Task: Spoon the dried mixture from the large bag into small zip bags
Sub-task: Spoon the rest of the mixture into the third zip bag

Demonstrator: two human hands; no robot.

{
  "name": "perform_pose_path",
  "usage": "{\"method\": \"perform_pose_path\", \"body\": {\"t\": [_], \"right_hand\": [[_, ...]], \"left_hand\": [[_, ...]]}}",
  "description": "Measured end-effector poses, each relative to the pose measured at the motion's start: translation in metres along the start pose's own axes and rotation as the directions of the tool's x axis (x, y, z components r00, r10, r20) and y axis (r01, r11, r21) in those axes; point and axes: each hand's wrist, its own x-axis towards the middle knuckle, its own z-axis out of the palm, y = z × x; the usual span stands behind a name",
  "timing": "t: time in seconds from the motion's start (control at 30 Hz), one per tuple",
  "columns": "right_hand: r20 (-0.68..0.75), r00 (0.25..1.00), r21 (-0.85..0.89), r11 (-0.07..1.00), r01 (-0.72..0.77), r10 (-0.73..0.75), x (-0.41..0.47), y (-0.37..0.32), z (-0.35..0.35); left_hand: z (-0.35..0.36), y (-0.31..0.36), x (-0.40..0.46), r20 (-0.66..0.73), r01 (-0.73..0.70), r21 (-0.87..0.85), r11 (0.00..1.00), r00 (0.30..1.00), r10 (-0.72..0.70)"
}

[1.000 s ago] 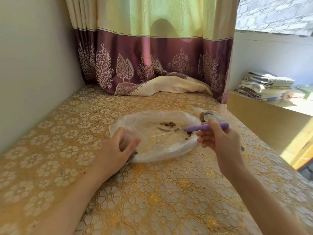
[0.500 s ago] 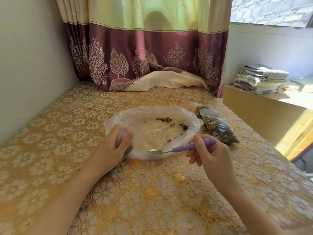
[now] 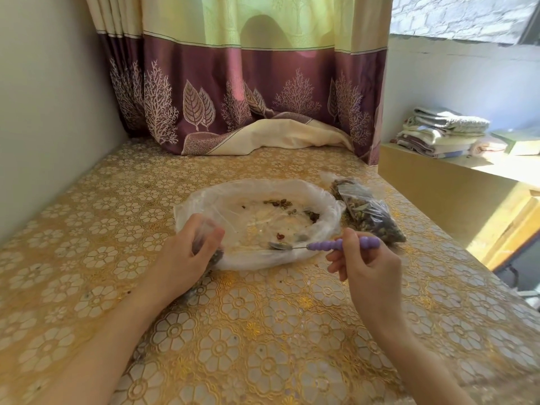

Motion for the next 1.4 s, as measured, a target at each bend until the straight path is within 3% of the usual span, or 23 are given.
{"method": "perform_pose_path", "body": {"t": [0.4, 0.57, 0.73, 1.0, 1.2, 1.4], "right_hand": [[-0.141, 0.989, -0.148, 0.989, 0.019, -0.04, 0.008, 0.005, -0.009], [-0.113, 0.986, -0.21, 0.973, 0.097, -0.122, 0.007, 0.007, -0.001], [-0.114, 0.989, -0.166, 0.984, 0.07, -0.09, 0.008, 0.01, 0.005], [-0.069, 0.996, 0.053, 0.997, -0.048, 0.052, 0.011, 0.007, 0.001], [-0.09, 0.994, 0.029, 0.998, -0.059, 0.061, 0.016, 0.01, 0.001], [-0.08, 0.996, -0.112, 0.993, 0.023, -0.032, 0.017, 0.017, 0.002]], "left_hand": [[0.0, 0.0, 0.0, 0.017, 0.002, 0.0, 1.0, 1.0, -0.002], [0.0, -0.001, 0.0, 0.029, 0.004, 0.003, 1.0, 1.0, -0.004], [0.0, 0.007, -0.002, 0.044, 0.022, 0.009, 1.0, 0.999, -0.023], [-0.001, 0.007, -0.001, 0.026, 0.03, 0.032, 0.999, 0.999, -0.03], [-0.001, 0.01, -0.002, 0.032, 0.026, 0.011, 1.0, 0.999, -0.027], [0.0, 0.007, -0.001, 0.032, 0.024, 0.007, 1.0, 0.999, -0.024]]}}
